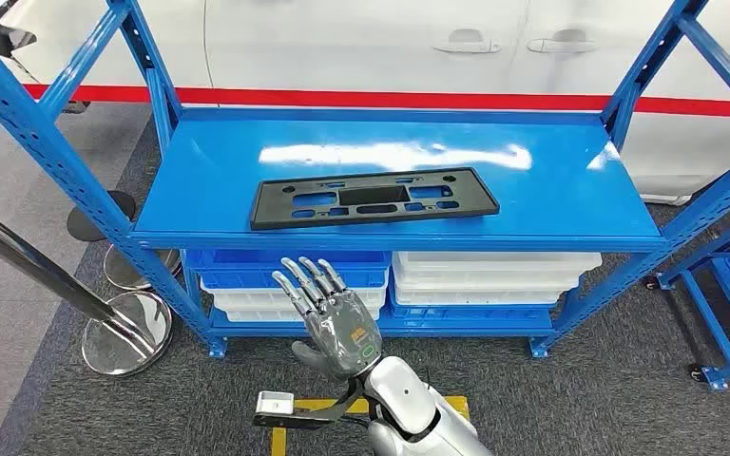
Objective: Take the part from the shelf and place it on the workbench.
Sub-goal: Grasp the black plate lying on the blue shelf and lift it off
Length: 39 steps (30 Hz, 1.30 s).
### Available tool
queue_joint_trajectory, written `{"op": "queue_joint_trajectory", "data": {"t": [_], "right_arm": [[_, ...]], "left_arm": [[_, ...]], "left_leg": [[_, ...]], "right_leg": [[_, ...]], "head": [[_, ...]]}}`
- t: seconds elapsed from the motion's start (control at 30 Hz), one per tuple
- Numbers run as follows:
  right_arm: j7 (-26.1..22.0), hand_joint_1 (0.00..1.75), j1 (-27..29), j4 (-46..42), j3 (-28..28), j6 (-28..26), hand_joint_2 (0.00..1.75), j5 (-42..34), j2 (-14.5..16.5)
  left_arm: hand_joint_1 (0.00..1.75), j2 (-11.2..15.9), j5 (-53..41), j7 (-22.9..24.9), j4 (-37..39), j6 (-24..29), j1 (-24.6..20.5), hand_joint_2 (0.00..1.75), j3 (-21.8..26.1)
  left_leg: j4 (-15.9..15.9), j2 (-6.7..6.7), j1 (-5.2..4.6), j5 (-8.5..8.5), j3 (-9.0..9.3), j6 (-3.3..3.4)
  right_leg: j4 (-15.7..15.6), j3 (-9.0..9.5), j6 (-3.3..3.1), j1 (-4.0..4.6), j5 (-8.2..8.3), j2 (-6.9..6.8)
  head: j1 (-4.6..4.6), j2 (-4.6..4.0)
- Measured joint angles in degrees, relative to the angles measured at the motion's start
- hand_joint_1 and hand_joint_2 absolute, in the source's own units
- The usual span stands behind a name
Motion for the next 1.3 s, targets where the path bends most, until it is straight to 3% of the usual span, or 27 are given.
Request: {"op": "queue_joint_trajectory", "data": {"t": [0.07, 0.13, 0.2, 0.27, 0.37, 0.4, 0.47, 0.5, 0.53, 0.57, 0.63, 0.7, 0.8, 0.87, 0.9, 0.97, 1.0, 1.03, 1.07, 1.1, 1.13, 1.2, 1.3], "right_arm": [[0.1, 0.0, 0.0, 0.2, 0.0, 0.0, 1.75, 0.0, 0.0], [0.1, 0.0, -0.3, 0.3, 0.0, 0.0, 1.75, 0.0, 0.0], [0.2, 0.0, -0.6, 0.4, 0.0, 0.0, 1.75, 0.0, 0.1], [0.3, 0.0, -0.8, 0.5, 0.0, -0.1, 1.75, 0.0, 0.2], [0.6, 0.0, -0.7, 0.5, 0.0, -0.4, 1.75, 0.2, 0.3], [0.6, 0.0, -0.7, 0.5, 0.0, -0.5, 1.75, 0.2, 0.4], [0.7, 0.0, -0.7, 0.5, 0.0, -0.8, 1.75, 0.2, 0.4], [0.7, 0.0, -0.6, 0.6, 0.0, -0.8, 1.75, 0.2, 0.4], [0.7, 0.0, -0.6, 0.6, 0.0, -0.9, 1.75, 0.2, 0.4], [0.7, 0.0, -0.6, 0.6, 0.0, -0.9, 1.75, 0.2, 0.4], [0.7, 0.0, -0.7, 0.7, 0.0, -0.9, 1.75, 0.2, 0.4], [0.7, 0.0, -0.9, 0.6, 0.0, -0.9, 1.75, 0.2, 0.4], [0.8, 0.0, -1.0, 0.6, 0.0, -1.0, 1.75, 0.2, 0.4], [1.2, 0.0, -1.3, 0.6, 0.0, -1.0, 1.75, 0.3, 0.4], [1.6, 0.0, -1.6, 0.7, -0.1, -0.8, 1.75, 0.3, 0.4], [2.7, 0.0, -2.5, 1.0, -0.5, -0.3, 1.75, 0.4, 0.4], [3.3, 0.0, -3.0, 1.3, -0.9, 0.0, 1.75, 0.4, 0.3], [3.8, 0.0, -3.5, 1.7, -1.4, 0.3, 1.75, 0.3, 0.3], [4.4, 0.0, -4.0, 2.4, -2.0, 0.4, 1.75, 0.3, 0.2], [4.9, 0.0, -4.8, 3.2, -2.7, 0.5, 1.75, 0.3, 0.2], [5.4, 0.0, -5.6, 4.0, -3.5, 0.4, 1.75, 0.3, 0.1], [6.0, 0.0, -7.3, 5.8, -5.1, -0.1, 1.75, 0.4, 0.0], [6.9, 0.0, -8.4, 8.1, -7.5, -1.0, 1.75, 0.9, -0.2]], "left_arm": [[0.0, 0.1, 0.0, 0.1, 0.0, 0.0, 0.0, 0.0, 0.1], [0.0, 0.2, -0.1, 0.3, 0.0, 0.0, 0.1, 0.0, 0.2], [0.0, 0.2, -0.2, 0.4, 0.0, 0.1, 0.0, 0.0, 0.3], [0.0, 0.3, -0.4, 0.5, 0.0, 0.3, -0.1, 0.0, 0.5], [0.0, 0.3, -0.9, 0.5, 0.1, 0.5, -0.2, 0.0, 0.6], [0.0, 0.3, -1.0, 0.5, 0.1, 0.6, -0.2, 0.0, 0.6], [0.0, 0.5, -1.1, 0.5, 0.1, 0.8, -0.2, 0.0, 0.7], [0.0, 0.6, -1.1, 0.5, 0.1, 0.8, -0.1, 0.0, 0.8], [0.0, 0.7, -1.1, 0.5, 0.1, 0.9, -0.1, 0.0, 0.8], [0.0, 0.7, -1.1, 0.5, 0.1, 0.9, 0.0, 0.0, 0.9], [0.0, 0.8, -1.2, 0.5, 0.1, 0.9, -0.1, 0.0, 0.9], [0.0, 0.8, -1.2, 0.5, 0.1, 0.8, -0.2, 0.0, 0.9], [0.0, 0.8, -1.2, 0.5, 0.1, 0.7, -0.1, 0.0, 1.0], [0.0, 0.8, -1.4, 0.6, 0.1, 0.7, -0.1, 0.0, 1.0], [0.0, 0.8, -1.6, 0.6, 0.1, 0.6, -0.2, 0.0, 1.0], [0.0, 0.9, -2.1, 0.7, 0.1, 0.3, -0.3, 0.0, 1.0], [0.0, 0.9, -2.3, 0.7, 0.1, 0.2, -0.3, 0.0, 1.0], [0.0, 1.0, -2.6, 0.7, 0.1, 0.1, -0.3, 0.0, 1.0], [0.0, 1.1, -2.9, 0.7, 0.1, 0.0, -0.3, 0.0, 1.0], [0.0, 1.1, -3.1, 0.7, 0.1, 0.0, -0.4, 0.0, 1.0], [0.0, 1.2, -3.4, 0.7, 0.1, 0.0, -0.4, 0.0, 1.0], [0.0, 1.3, -3.8, 0.7, 0.1, -0.1, -0.5, 0.0, 1.0], [0.0, 1.6, -4.1, 0.8, 0.1, 0.0, -0.7, 0.0, 1.0]], "left_leg": [[0.0, -0.11, -0.14, -0.16, 0.26, 0.02], [0.0, -0.29, -0.36, -0.55, 0.81, -0.07], [0.0, -0.35, -0.54, -0.89, 1.01, -0.51], [-0.1, -0.27, -0.46, -1.01, 0.99, -1.14], [1.1, -0.11, -0.33, -2.22, 0.74, -2.05], [3.4, -0.1, -0.28, -3.5, -0.27, -2.36], [10.6, -0.11, -0.1, -6.65, -3.99, -2.96], [13.7, -0.11, 0.0, -7.49, -5.8, -3.23], [15.1, -0.1, 0.13, -7.26, -6.83, -3.44], [14.2, -0.1, 0.29, -5.82, -6.74, -3.6], [7.2, -0.08, 0.61, -1.32, -3.87, -3.79], [1.4, -0.15, 0.5, 0.83, -1.3, -3.42], [0.2, -0.29, 0.23, 0.69, -0.88, -2.1], [-0.1, -0.24, 0.36, 0.84, -0.68, -1.27], [-0.2, -0.19, 0.44, 0.9, -0.59, -0.86], [-0.3, -0.06, 0.41, 0.85, -0.61, -0.32], [-0.3, -0.02, 0.37, 0.81, -0.61, -0.24], [-0.3, -0.02, 0.34, 0.75, -0.56, -0.2], [-0.3, -0.06, 0.33, 0.69, -0.46, -0.2], [-0.3, -0.13, 0.32, 0.59, -0.29, -0.25], [-0.3, -0.19, 0.32, 0.45, -0.08, -0.37], [-0.2, -0.25, 0.11, 0.12, 0.13, -0.84], [-0.4, -0.23, 0.04, -0.1, 0.19, -1.83]], "right_leg": [[-2.5, 0.81, -0.32, 0.07, 2.11, 0.0], [-9.3, 3.61, -1.3, 0.41, 6.35, -0.02], [-15.0, 6.03, -2.13, 0.86, 8.37, -0.08], [-16.3, 6.43, -2.34, 1.17, 8.23, -0.05], [-17.6, 7.33, -2.72, 0.66, 8.4, -0.02], [-18.0, 7.7, -2.92, 0.45, 8.42, -0.05], [-18.1, 7.95, -3.26, 0.45, 8.23, -0.08], [-18.0, 8.0, -3.31, 0.45, 8.12, -0.05], [-18.0, 8.09, -3.28, 0.43, 8.01, 0.01], [-17.9, 8.27, -3.17, 0.39, 7.85, 0.09], [-17.6, 8.74, -2.76, 0.29, 7.35, 0.21], [-17.1, 8.81, -2.14, 0.44, 6.88, 0.27], [-16.9, 8.6, -1.37, 0.61, 6.74, 0.29], [-15.7, 8.19, -0.9, 0.49, 5.76, 0.25], [-13.5, 7.17, -0.65, 0.43, 4.45, 0.23], [-6.2, 3.44, -0.33, 0.34, 1.06, 0.19], [-2.7, 1.52, -0.23, 0.32, -0.05, 0.19], [-0.9, 0.34, -0.2, 0.31, -0.11, 0.18], [-1.1, 0.16, -0.24, 0.3, 0.93, 0.18], [-3.5, 1.12, -0.37, 0.3, 2.91, 0.17], [-7.5, 2.85, -0.61, 0.32, 5.28, 0.14], [-14.3, 5.97, -1.11, 0.53, 7.93, 0.08], [-16.8, 6.87, -1.65, 0.81, 7.9, 0.2]], "head": [[0.0, 0.0], [0.0, 0.0], [0.0, 0.0], [0.02, 0.0], [0.01, 0.0], [0.01, 0.0], [0.01, 0.0], [0.02, 0.0], [0.02, 0.0], [0.02, 0.0], [0.02, 0.0], [0.02, 0.0], [0.02, 0.0], [0.03, 0.0], [0.03, 0.0], [0.04, 0.0], [0.04, 0.0], [0.04, 0.0], [0.04, 0.0], [0.04, 0.0], [0.04, 0.0], [0.04, 0.0], [0.03, 0.0]]}}
